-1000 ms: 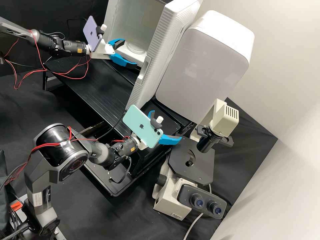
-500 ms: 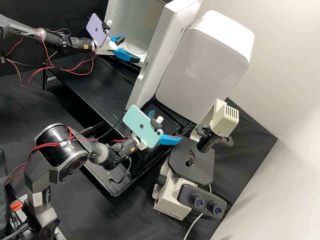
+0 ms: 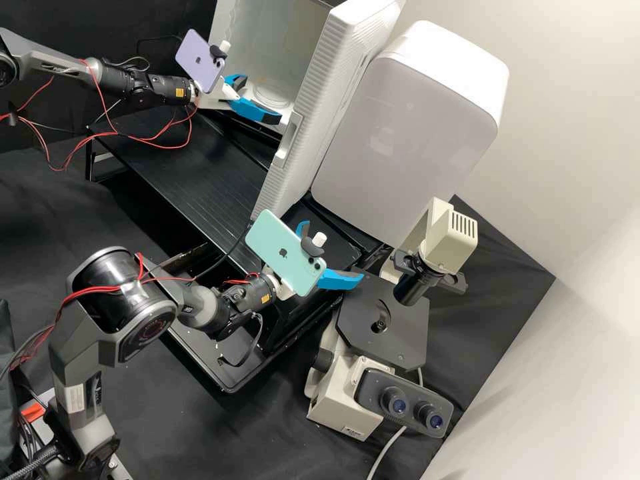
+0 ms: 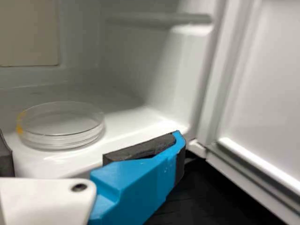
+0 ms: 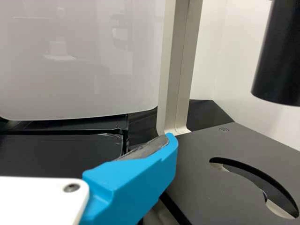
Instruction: Take the petri dish out of the incubator
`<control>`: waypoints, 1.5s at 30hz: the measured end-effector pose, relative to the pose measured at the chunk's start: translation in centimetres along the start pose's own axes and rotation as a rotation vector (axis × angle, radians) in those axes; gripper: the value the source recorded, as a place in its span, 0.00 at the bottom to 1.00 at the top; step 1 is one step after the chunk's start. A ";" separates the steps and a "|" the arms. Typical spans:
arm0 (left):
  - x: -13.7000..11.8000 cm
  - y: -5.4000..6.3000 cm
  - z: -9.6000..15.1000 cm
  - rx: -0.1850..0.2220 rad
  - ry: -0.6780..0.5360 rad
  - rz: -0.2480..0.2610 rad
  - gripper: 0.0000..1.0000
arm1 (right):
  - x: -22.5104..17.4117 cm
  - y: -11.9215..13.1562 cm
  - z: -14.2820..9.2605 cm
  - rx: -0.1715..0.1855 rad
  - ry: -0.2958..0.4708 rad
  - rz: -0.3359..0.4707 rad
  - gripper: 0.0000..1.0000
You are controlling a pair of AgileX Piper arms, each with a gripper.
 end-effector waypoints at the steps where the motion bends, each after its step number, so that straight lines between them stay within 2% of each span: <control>1: 0.1 0.2 0.0 -0.007 0.011 0.006 1.00 | 0.0 0.0 0.0 0.000 0.000 0.000 1.00; 2: 0.2 0.2 -0.2 -0.015 0.021 0.008 1.00 | 0.0 0.0 0.0 0.000 0.000 0.000 1.00; 9: 1.8 0.9 -0.6 0.005 0.080 0.028 1.00 | 0.0 0.0 0.0 0.000 0.000 0.000 1.00; 14: 3.2 1.3 -1.6 -0.019 0.155 0.011 1.00 | 0.0 0.0 0.0 0.000 0.000 0.000 1.00; 18: 3.7 1.9 -1.6 0.023 0.183 -0.006 1.00 | 0.0 0.0 0.0 0.000 0.000 0.000 1.00; 23: 4.2 2.1 -1.6 0.007 0.184 -0.009 1.00 | 0.0 0.0 0.0 0.000 0.000 0.000 1.00; 28: 4.6 1.6 -1.3 0.032 0.177 -0.018 1.00 | 0.0 0.0 0.0 0.000 0.000 0.000 1.00; 45: 5.5 1.1 -0.8 0.029 0.163 -0.013 1.00 | 0.0 0.0 0.0 0.000 0.000 0.000 1.00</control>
